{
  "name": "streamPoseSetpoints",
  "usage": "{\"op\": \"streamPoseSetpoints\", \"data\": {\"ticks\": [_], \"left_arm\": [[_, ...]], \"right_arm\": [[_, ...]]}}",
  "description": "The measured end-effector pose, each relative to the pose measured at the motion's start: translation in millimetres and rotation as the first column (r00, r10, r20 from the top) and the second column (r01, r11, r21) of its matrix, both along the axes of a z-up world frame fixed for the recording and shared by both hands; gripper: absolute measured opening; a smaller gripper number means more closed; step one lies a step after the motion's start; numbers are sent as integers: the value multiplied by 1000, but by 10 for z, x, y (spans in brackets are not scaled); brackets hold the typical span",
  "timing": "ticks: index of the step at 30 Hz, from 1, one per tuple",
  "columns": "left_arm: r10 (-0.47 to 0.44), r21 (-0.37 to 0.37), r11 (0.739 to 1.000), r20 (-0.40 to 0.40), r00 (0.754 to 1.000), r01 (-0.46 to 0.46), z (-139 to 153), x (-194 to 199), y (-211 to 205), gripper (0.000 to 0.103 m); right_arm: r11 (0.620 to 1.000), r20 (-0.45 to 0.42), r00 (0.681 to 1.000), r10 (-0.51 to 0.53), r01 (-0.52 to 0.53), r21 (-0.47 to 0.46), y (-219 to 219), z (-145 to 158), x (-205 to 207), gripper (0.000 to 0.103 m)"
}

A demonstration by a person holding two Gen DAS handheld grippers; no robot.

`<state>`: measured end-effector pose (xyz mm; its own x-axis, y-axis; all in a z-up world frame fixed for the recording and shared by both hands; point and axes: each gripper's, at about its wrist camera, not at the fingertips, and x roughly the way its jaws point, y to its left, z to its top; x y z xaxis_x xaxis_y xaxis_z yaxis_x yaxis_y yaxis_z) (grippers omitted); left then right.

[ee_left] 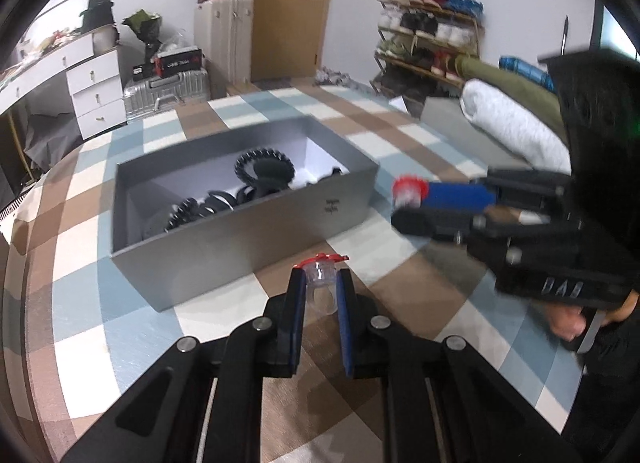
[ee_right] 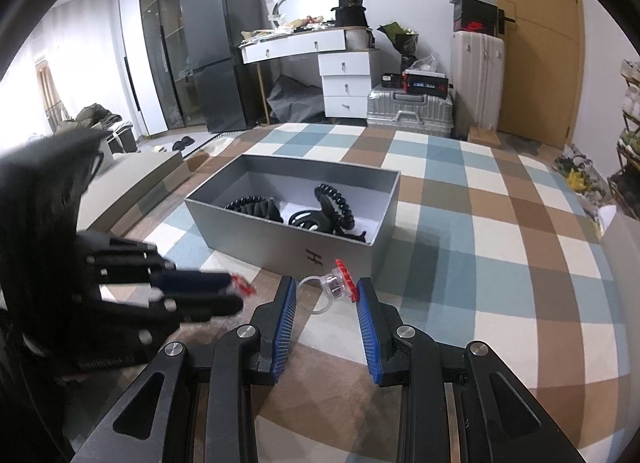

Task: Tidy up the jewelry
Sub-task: 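Lift both red-clear ring items off the rug, then carry both red-clear items into the grey box and open both tools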

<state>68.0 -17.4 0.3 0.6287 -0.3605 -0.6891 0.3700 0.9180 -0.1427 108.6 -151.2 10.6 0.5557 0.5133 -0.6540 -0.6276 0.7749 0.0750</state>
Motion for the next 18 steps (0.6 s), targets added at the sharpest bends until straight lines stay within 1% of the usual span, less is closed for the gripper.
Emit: {"op": "streamPoseSetpoints", "data": {"ticks": [5, 10, 12, 18], "left_arm": [[19, -21, 1000, 33, 999, -18, 44, 0, 27, 10], [41, -62, 997, 107, 993, -35, 153, -36, 98, 10], [74, -77, 995, 134, 988, -64, 194, -32, 151, 10], [169, -111, 982, 167, 971, -151, 239, 13, 289, 10]], "right_arm": [[1000, -4, 1000, 19, -19, -4, 46, -30, -39, 29], [999, -1, 999, 35, -35, -2, 82, -20, -72, 29], [999, 1, 999, 38, -38, 3, 85, -14, -73, 29], [999, 9, 999, 42, -42, 10, 108, 5, -66, 30]]}}
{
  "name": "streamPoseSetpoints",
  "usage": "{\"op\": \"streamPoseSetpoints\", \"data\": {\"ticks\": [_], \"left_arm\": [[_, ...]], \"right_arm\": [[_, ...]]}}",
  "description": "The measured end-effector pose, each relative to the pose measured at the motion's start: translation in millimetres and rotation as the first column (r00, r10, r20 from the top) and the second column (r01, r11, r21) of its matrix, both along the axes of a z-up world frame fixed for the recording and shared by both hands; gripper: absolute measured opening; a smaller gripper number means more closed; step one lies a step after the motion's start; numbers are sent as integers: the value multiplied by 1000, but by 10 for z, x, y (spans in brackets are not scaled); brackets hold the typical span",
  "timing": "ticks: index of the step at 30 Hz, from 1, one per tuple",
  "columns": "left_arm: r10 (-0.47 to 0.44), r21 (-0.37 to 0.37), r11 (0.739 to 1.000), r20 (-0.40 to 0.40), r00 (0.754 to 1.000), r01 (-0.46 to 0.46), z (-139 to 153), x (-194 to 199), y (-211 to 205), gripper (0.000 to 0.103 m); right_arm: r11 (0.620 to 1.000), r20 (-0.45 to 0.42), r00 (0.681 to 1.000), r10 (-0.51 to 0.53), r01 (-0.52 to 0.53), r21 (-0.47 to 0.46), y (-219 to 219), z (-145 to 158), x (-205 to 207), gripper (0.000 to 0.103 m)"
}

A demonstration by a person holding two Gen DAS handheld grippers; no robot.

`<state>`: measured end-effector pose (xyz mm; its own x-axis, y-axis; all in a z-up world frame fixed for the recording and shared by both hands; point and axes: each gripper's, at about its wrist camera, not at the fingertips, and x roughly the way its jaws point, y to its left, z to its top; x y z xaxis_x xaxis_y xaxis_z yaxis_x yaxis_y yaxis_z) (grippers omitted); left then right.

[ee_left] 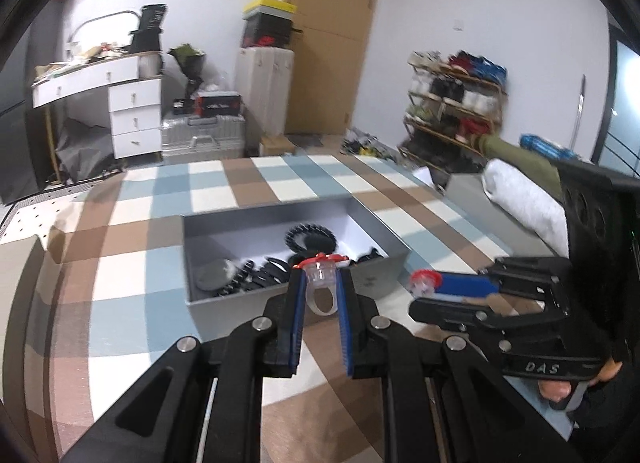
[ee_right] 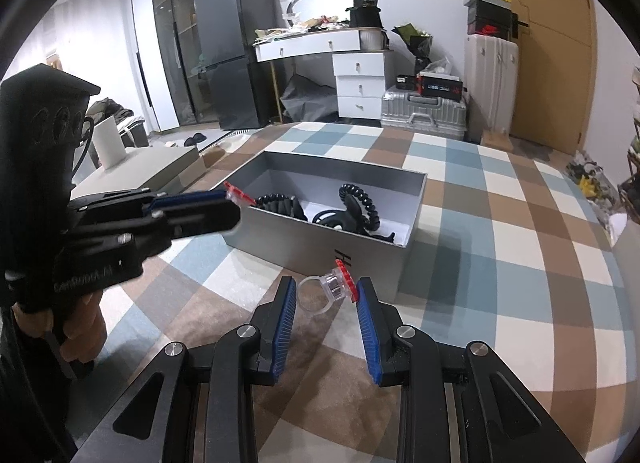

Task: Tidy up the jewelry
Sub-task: 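Carry both red-clear items into the grey box and open both tools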

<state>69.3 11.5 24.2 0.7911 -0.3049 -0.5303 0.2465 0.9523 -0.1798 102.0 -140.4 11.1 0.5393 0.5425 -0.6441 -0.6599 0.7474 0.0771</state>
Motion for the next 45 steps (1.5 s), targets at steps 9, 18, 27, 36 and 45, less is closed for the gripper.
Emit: {"op": "streamPoseSetpoints", "data": {"ticks": [9, 18, 27, 36, 45], "left_arm": [[101, -1, 995, 25, 995, -101, -6, 88, 75, 10], [168, 19, 986, 26, 985, -168, -62, 186, 118, 10], [201, 41, 979, -5, 980, -201, -133, 228, 136, 10], [214, 64, 975, -22, 977, -212, -152, 244, 117, 10], [202, 73, 977, -38, 979, -199, -159, 243, 81, 10]], "right_arm": [[999, 28, 1000, -1, 0, 41, 86, 82, 72, 30], [992, 30, 999, -38, 34, 120, 129, 142, 277, 30], [990, -6, 998, -70, 70, 123, 214, 25, 483, 30], [989, -15, 996, -93, 94, 113, 249, -5, 556, 31], [990, -12, 994, -105, 106, 97, 290, -25, 581, 36]]}}
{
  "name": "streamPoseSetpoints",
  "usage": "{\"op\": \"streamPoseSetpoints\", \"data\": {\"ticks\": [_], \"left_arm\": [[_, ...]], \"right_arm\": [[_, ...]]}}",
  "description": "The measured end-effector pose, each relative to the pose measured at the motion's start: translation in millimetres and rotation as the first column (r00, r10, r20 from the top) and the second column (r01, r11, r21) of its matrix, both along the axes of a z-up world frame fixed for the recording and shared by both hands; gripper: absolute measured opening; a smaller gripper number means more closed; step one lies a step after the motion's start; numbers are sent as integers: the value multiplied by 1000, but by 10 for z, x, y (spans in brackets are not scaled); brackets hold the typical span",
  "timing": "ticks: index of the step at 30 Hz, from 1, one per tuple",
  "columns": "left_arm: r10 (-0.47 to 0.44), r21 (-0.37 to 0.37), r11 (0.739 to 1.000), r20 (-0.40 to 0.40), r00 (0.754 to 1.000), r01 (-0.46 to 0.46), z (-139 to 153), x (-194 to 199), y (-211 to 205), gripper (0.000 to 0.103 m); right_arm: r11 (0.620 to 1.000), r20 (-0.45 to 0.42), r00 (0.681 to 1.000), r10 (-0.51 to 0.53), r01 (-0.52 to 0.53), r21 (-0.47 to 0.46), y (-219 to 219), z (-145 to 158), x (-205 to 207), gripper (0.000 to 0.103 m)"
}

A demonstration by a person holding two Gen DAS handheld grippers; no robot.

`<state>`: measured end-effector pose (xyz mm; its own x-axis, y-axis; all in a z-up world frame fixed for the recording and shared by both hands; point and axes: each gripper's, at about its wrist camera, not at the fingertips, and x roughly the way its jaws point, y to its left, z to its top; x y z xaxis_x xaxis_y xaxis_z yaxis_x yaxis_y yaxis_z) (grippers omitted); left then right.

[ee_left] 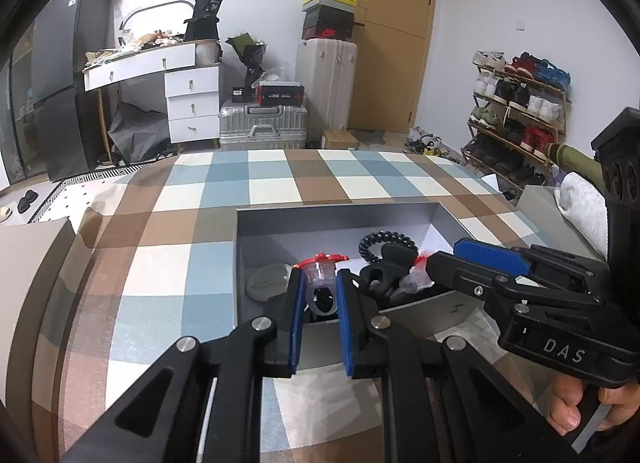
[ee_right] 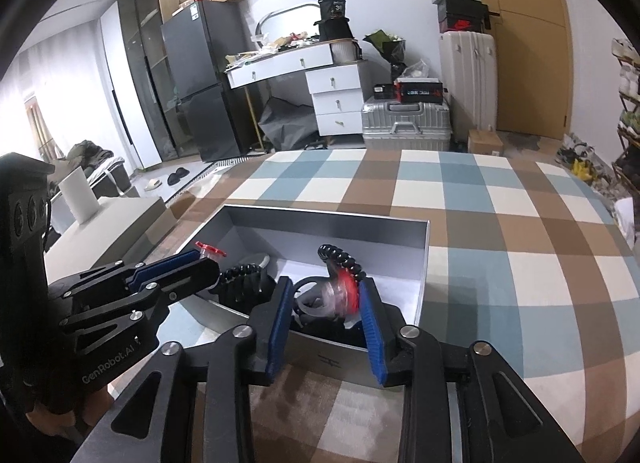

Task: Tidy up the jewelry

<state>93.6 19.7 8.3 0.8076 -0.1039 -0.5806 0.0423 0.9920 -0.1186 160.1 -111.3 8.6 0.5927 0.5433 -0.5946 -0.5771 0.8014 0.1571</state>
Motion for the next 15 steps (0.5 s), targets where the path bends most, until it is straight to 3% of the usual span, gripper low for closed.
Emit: {"op": "streamPoseSetpoints", "data": {"ticks": [6, 9, 13, 15], "left_arm": [[3, -7, 1000, -4, 1000, -3, 1, 9, 12, 11], [17, -10, 1000, -6, 1000, -17, 4, 9, 29, 16], [33, -39, 999, -4, 999, -34, 20, -15, 68, 46], [29, -72, 997, 5, 1000, -28, 40, -38, 97, 54]], "right_arm": [[1000, 20, 1000, -15, 15, 2, -45, 53, -42, 46], [1000, 30, 999, -20, 20, 0, -69, 74, -68, 61], [1000, 56, 998, -23, 24, -7, -114, 88, -121, 79], [1000, 71, 997, -29, 30, -6, -149, 96, -150, 85]]}}
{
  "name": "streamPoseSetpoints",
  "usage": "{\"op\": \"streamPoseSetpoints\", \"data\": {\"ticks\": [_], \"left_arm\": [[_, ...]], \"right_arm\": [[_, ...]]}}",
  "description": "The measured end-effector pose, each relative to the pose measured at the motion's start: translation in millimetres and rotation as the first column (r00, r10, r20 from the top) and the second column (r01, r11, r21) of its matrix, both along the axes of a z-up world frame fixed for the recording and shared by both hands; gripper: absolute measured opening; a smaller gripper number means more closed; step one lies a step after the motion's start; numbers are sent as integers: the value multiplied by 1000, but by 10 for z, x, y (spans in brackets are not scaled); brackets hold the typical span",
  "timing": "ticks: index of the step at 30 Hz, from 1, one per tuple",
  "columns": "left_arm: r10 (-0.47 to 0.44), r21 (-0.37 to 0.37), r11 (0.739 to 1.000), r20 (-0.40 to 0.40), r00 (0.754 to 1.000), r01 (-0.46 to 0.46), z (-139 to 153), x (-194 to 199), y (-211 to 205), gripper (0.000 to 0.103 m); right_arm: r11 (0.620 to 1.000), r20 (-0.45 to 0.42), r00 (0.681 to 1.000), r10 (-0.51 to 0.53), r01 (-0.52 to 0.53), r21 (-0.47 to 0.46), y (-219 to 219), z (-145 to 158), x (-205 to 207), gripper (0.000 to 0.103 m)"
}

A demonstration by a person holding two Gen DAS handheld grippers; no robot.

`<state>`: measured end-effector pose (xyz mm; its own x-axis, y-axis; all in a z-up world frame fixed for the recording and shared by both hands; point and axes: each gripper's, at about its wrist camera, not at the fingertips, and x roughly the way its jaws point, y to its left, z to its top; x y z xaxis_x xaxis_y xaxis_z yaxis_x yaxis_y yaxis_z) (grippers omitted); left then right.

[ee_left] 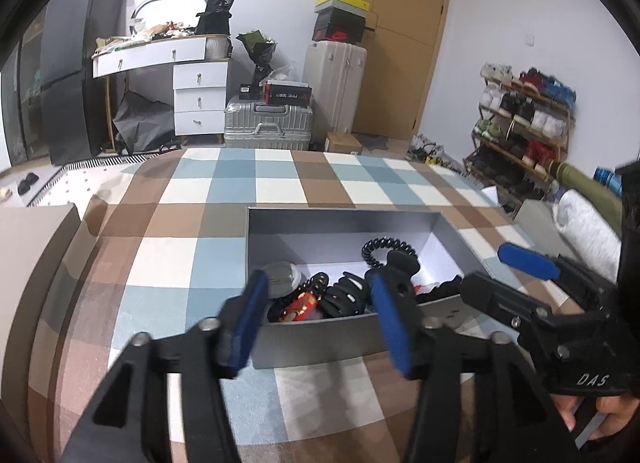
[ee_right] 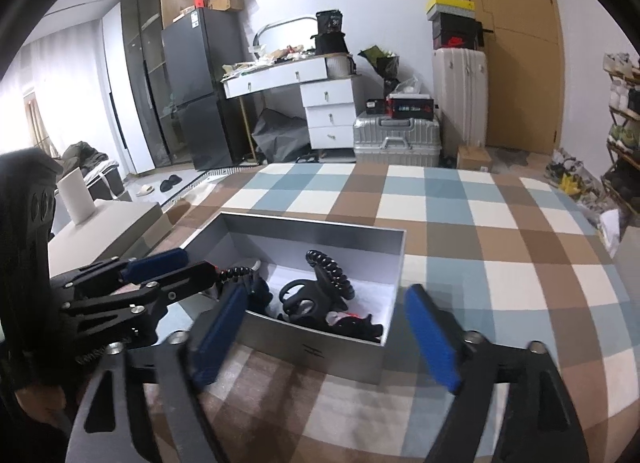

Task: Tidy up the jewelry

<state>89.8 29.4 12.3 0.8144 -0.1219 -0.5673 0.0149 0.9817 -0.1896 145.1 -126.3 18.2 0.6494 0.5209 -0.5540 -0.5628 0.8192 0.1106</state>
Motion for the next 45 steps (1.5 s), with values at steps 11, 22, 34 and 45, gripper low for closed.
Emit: {"op": "streamPoseSetpoints", "data": {"ticks": [11, 22, 34, 45], "left_arm": [[51, 27, 998, 38, 998, -53, 22, -85, 24, 99], [41, 93, 995, 55, 998, -46, 27, -186, -57, 102], [13, 154, 988, 60, 998, -22, -42, -227, -135, 102], [-4, 181, 983, 58, 998, -7, -72, -262, -226, 102]], "right_arm": [[1000, 7, 1000, -3, 3, 26, -198, 26, -89, 103], [999, 58, 998, 29, -30, 19, -319, -40, -315, 103], [995, 113, 993, 18, -29, 91, -474, -31, -429, 103], [991, 138, 990, -2, -16, 129, -562, 10, -464, 103]]}}
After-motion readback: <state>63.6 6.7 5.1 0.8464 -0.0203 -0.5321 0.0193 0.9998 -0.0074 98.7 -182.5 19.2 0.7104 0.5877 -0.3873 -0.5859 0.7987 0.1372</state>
